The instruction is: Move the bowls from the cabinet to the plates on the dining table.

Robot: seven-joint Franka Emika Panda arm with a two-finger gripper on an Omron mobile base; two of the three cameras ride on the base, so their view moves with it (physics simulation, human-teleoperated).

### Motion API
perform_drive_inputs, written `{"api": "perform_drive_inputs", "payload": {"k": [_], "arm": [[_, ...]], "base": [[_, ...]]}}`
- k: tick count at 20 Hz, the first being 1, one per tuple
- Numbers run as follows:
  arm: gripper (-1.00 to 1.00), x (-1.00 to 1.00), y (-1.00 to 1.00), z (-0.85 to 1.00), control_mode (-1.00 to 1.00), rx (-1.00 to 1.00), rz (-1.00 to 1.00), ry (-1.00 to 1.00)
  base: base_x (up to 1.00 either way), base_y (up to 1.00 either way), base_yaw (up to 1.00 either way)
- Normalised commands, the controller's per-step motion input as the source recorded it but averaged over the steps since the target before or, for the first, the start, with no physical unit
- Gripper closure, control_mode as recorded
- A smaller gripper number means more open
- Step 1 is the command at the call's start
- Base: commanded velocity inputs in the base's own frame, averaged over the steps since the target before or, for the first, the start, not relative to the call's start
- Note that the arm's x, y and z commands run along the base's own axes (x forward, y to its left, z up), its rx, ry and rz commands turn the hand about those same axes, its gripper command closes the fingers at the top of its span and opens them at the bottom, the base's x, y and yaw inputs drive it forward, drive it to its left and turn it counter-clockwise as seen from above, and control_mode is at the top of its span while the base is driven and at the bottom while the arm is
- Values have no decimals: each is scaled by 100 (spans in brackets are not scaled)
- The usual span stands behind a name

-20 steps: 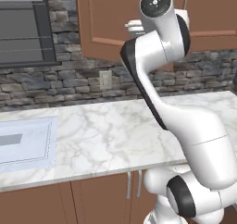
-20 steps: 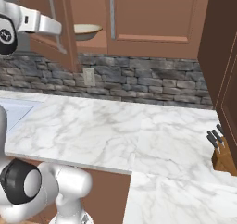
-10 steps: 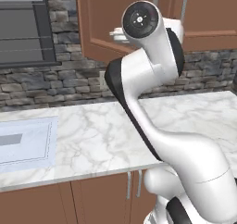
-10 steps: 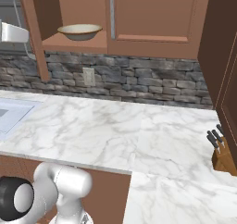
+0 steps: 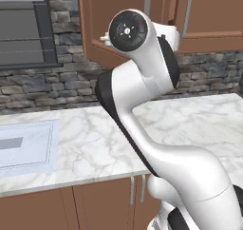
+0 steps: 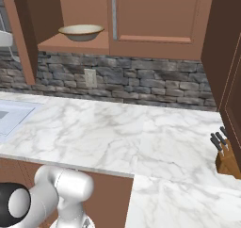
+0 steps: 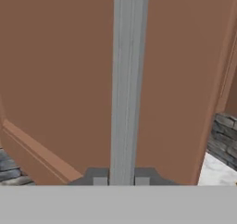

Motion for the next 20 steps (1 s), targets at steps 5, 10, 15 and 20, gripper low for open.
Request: {"api": "perform_drive_inputs", "payload": {"k": [5, 10, 15, 20], "arm": [[-100, -2, 6, 0, -100, 0, 0, 0], [-100, -87, 34, 0, -100, 0, 2, -2], [-100, -94, -28, 1, -100, 2, 0, -5], [-100, -90, -83, 0, -100, 5, -2, -5]], "base": [[0, 0, 0], [0, 0, 0], [0, 0, 0], [0, 0, 0]]}}
